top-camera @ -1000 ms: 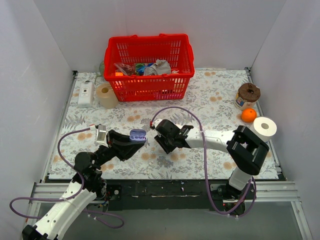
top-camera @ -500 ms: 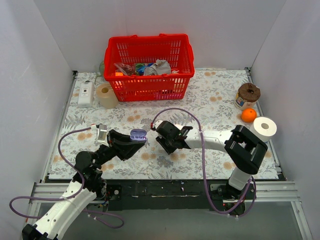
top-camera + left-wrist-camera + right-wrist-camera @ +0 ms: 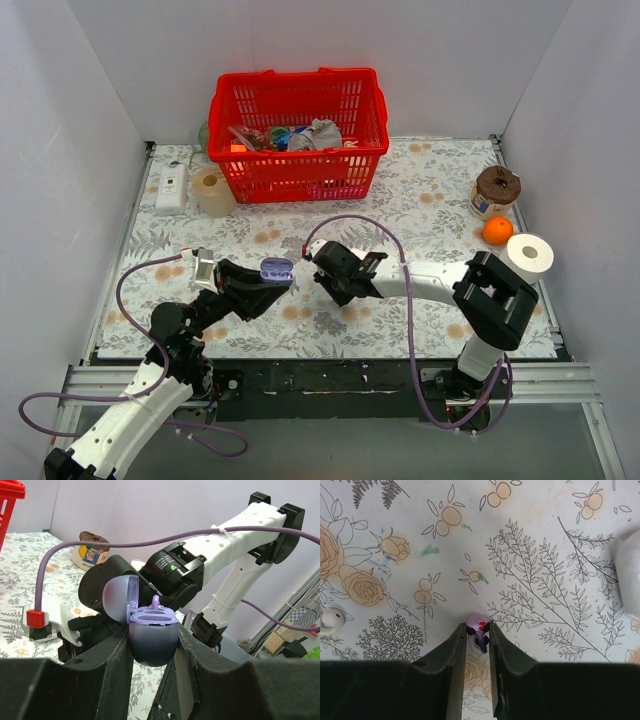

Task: Insert the wireless bluetooth earbuds into the charging case
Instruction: Pick up the earbud from the center of the board, then place the earbud in the charging case.

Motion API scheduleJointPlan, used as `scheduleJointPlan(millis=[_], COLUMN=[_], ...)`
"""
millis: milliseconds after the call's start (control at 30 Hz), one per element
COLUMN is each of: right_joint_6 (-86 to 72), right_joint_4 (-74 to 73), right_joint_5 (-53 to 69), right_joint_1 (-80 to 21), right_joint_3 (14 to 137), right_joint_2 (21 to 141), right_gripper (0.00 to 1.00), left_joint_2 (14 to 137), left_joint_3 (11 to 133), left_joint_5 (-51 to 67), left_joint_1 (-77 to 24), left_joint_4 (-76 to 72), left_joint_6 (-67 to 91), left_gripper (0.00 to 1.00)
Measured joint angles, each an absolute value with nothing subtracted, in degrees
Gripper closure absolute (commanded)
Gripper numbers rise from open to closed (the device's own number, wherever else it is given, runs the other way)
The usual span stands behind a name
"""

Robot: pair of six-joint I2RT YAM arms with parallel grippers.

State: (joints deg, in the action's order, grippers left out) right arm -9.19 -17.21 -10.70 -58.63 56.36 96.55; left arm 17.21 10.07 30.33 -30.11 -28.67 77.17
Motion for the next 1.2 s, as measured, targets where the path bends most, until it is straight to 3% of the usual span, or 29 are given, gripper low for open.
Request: scheduleJointPlan(millis=[300,633,867,1200], right_joint_6=[-8.8,-3.5,-1.3,-2.0], right_joint_4=[-25.9,-37.7,-45.5,-47.7], right_joint_5=[-11.2,3.9,14.8,18.2], right_joint_1=[-58.5,-58.2,-58.2,-59.0], right_joint_3=[58.3,82.4,92.2,90.4], right_joint_2=[83.9,67.9,65.7,67.5], right_gripper=[0.99,0.99,0.99,0.99], left_joint_2=[17.8,31.8,44.2,51.2], left_joint_3=[10.1,12.5,16.9,21.4], left_joint_5=[29.1,34.9,45.9,55.1], left_joint_1=[-30.1,-30.1,-30.1,-30.1], left_joint_4=[-29.2,-37.0,-50.2,-60.1], left_joint_6=[76.9,75.0,78.7,80.5], left_gripper=[1.0,1.0,1.0,1.0])
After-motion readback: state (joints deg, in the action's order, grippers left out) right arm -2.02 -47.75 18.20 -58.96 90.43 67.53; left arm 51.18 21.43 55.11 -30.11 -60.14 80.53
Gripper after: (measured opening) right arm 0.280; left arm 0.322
